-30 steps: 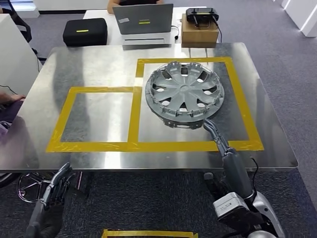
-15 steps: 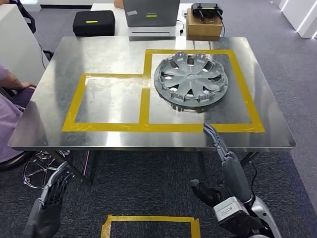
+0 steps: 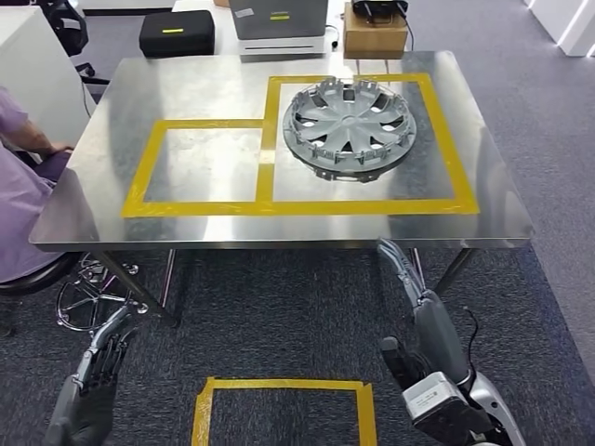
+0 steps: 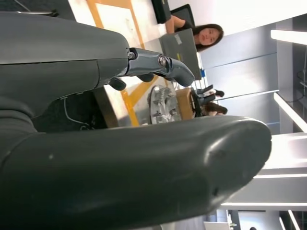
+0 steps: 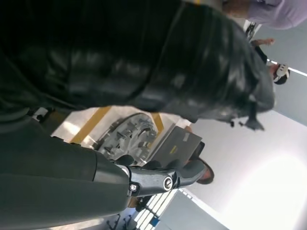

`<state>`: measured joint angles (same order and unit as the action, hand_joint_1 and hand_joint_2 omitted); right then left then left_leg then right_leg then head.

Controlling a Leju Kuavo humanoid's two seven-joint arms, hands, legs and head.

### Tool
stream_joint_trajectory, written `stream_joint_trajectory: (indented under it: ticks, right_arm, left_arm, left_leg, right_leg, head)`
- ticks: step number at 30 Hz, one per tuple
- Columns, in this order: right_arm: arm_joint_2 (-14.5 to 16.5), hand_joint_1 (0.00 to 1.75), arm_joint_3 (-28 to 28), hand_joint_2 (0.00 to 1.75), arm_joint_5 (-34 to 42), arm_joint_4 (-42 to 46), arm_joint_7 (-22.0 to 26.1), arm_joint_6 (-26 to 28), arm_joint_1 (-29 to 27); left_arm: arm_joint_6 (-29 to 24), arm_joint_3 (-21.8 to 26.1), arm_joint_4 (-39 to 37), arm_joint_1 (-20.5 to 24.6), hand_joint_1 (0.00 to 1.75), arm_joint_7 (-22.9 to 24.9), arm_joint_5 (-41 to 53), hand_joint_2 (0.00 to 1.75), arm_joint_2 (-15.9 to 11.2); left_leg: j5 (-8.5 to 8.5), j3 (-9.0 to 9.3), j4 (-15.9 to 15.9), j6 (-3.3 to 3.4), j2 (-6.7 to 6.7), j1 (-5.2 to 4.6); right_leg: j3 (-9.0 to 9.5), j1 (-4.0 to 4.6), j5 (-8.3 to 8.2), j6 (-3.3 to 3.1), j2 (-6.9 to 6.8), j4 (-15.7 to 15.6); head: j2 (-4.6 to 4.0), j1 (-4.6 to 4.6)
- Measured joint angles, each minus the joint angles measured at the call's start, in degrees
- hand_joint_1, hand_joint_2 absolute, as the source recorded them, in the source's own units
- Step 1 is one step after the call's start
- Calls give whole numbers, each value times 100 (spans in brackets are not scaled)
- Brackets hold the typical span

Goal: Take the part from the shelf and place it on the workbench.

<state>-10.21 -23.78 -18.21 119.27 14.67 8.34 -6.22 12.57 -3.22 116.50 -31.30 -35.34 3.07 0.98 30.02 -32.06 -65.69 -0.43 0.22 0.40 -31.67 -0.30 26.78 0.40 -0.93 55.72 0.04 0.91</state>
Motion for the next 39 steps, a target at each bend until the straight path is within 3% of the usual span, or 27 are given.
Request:
stream_joint_trajectory:
  ticks: [2,3,5,6,8,10,11,12,13,15,17,18,21,22,25,26,27,28,29,31,33,34,36,37,39]
  right_arm:
    - [-1,0,1,0,7,0,38,-29,-1]
    - [-3,0,1,0,6,0,54,-51,-5]
    - [-14,0,0,0,-10,0,69,-95,-18]
    - [-24,0,1,0,-20,0,72,-111,-25]
    - [-48,0,2,0,-29,0,74,-132,-34]
    - [-65,0,3,0,-16,0,74,-155,-40]
    - [-74,0,5,0,-3,0,75,-172,-47]
    - [-84,0,8,0,13,0,76,-193,-52]
    - [-95,0,11,0,30,0,79,-214,-57]
    - [-114,0,24,0,52,3,96,-251,-60]
    - [-124,0,42,0,57,16,119,-278,-56]
    - [-127,0,49,0,57,23,129,-288,-54]
    - [-131,0,56,0,59,33,149,-306,-51]
    - [-133,0,58,0,59,34,153,-310,-49]
    - [-138,0,68,0,57,33,160,-317,-48]
    - [-138,0,70,44,54,32,161,-319,-50]
    - [-138,0,73,87,50,31,161,-319,-51]
    - [-138,0,75,131,44,31,161,-319,-52]
    - [-138,0,79,175,39,31,161,-318,-54]
    - [-138,0,87,175,31,39,162,-315,-64]
    - [-139,0,94,175,28,54,165,-310,-76]
    - [-139,0,96,175,27,60,167,-309,-80]
    - [-144,0,97,175,27,61,167,-308,-81]
    - [-149,0,99,175,28,60,165,-309,-82]
    - [-159,0,103,175,30,58,162,-311,-83]
  left_arm:
    - [11,4,0,3,0,0,8,0,12]
    - [20,5,0,3,0,0,13,0,22]
    - [38,11,0,0,0,0,20,0,42]
    - [49,15,0,4,0,0,22,0,49]
    - [65,22,0,18,0,3,25,0,71]
    - [70,26,0,27,0,10,26,0,89]
    - [71,28,0,27,0,16,25,0,93]
    - [72,31,0,28,0,22,21,0,96]
    - [73,34,0,28,0,27,16,0,97]
    - [74,41,0,28,0,32,8,0,105]
    - [74,48,1,30,0,34,4,0,115]
    - [74,50,2,32,0,35,3,0,119]
    - [74,58,10,34,0,51,-2,0,123]
    - [74,64,14,33,0,58,-3,0,125]
    - [73,87,20,33,0,79,-4,0,126]
    - [78,93,20,35,0,87,-8,0,133]
    - [86,98,22,37,0,102,-11,0,148]
    - [96,102,30,37,0,125,-10,0,170]
    - [107,105,46,37,0,156,-7,0,199]
    - [116,108,95,46,0,209,11,0,251]
    - [120,108,143,58,0,225,25,0,296]
    - [125,109,161,60,0,226,29,0,315]
    - [135,116,183,54,0,227,34,0,342]
    - [142,121,186,56,0,228,34,0,354]
    - [161,128,188,60,0,231,34,0,383]
  left_leg:
    - [2,430,729,49,-17,-9]
    - [48,511,908,74,-25,-20]
    - [25,478,976,140,-19,-22]
    - [-13,445,990,183,-8,-15]
    - [-108,354,1011,277,18,-1]
    - [-194,236,995,318,32,-20]
    - [-237,170,981,325,36,-32]
    - [-275,104,962,330,39,-45]
    - [-309,42,940,332,40,-59]
    - [-367,-52,905,327,35,-85]
    - [-434,-112,885,294,32,-108]
    - [-476,-137,882,265,34,-108]
    - [-520,-219,858,161,34,-100]
    - [-386,-262,763,128,25,-97]
    - [432,-480,-136,34,4,-51]
    - [598,-523,-475,9,4,-31]
    - [620,-507,-682,-13,4,-14]
    - [511,-407,-695,-32,5,3]
    - [335,-218,-509,-50,16,19]
    - [142,317,259,-81,116,29]
    - [213,633,814,-25,199,4]
    - [247,653,903,30,190,-20]
    - [157,550,909,160,130,-31]
    - [87,487,911,222,104,-31]
    - [-66,328,917,305,58,-25]
  right_leg:
    - [-135,12,-66,57,0,81]
    - [-184,16,-106,89,-2,100]
    - [-247,12,-166,157,0,113]
    - [-297,9,-106,190,8,157]
    - [-463,2,267,241,39,544]
    - [-678,-1,742,270,61,1281]
    - [-738,-2,859,274,64,1587]
    - [-712,0,855,269,65,1717]
    - [-585,3,748,252,67,1637]
    - [-63,20,454,175,72,929]
    - [431,44,361,100,74,185]
    - [538,58,373,79,76,-1]
    - [479,48,276,28,61,-123]
    - [427,31,219,-8,49,-142]
    - [214,14,39,-72,18,-128]
    - [122,14,-17,-68,9,-104]
    - [26,11,-68,-58,-3,-71]
    - [-76,5,-112,-41,-20,-29]
    - [-182,-5,-150,-19,-44,24]
    - [-362,-15,-210,41,-88,155]
    - [-442,-8,-267,114,-146,236]
    - [-452,-12,-305,153,-184,244]
    - [-469,-32,-331,228,-217,245]
    - [-502,-43,-212,261,-177,308]
    - [-631,-52,341,300,-36,737]
  head:
    - [0,-2]
    - [0,-3]
    - [0,-3]
    - [0,-8]
    - [0,-33]
    - [0,-55]
    - [0,-57]
    - [0,-59]
    - [0,-61]
    - [0,-59]
    - [0,-55]
    - [0,-55]
    - [0,-55]
    - [0,-49]
    - [0,-27]
    - [0,-24]
    - [0,-25]
    - [0,-24]
    - [0,-24]
    - [0,-19]
    - [0,-19]
    - [0,-20]
    - [0,-22]
    - [0,-28]
    - [0,-43]
